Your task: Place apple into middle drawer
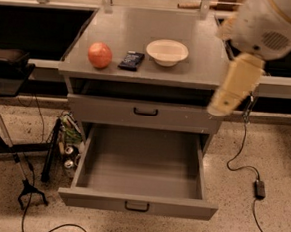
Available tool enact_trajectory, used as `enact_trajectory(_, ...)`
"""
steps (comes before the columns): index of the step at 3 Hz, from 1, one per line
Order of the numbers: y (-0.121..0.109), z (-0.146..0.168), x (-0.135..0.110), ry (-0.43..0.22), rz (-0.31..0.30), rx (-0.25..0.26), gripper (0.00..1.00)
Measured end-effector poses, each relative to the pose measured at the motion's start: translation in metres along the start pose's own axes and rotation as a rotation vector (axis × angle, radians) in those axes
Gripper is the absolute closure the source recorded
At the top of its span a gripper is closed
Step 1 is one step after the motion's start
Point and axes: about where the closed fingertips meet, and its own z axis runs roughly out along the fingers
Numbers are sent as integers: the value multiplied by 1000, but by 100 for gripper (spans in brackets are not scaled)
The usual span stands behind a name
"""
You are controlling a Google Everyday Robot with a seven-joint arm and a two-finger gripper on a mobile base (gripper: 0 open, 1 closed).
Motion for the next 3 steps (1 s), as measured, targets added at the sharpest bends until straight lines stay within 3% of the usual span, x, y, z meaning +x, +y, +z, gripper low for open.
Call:
enact_trajectory(1, -16, 14, -69, -116, -29, -8, 0)
enact_trajectory(2, -31, 38, -129, -215, 9, -39, 0)
enact_trajectory(3, -49, 58, -165, -268, 69, -56, 0)
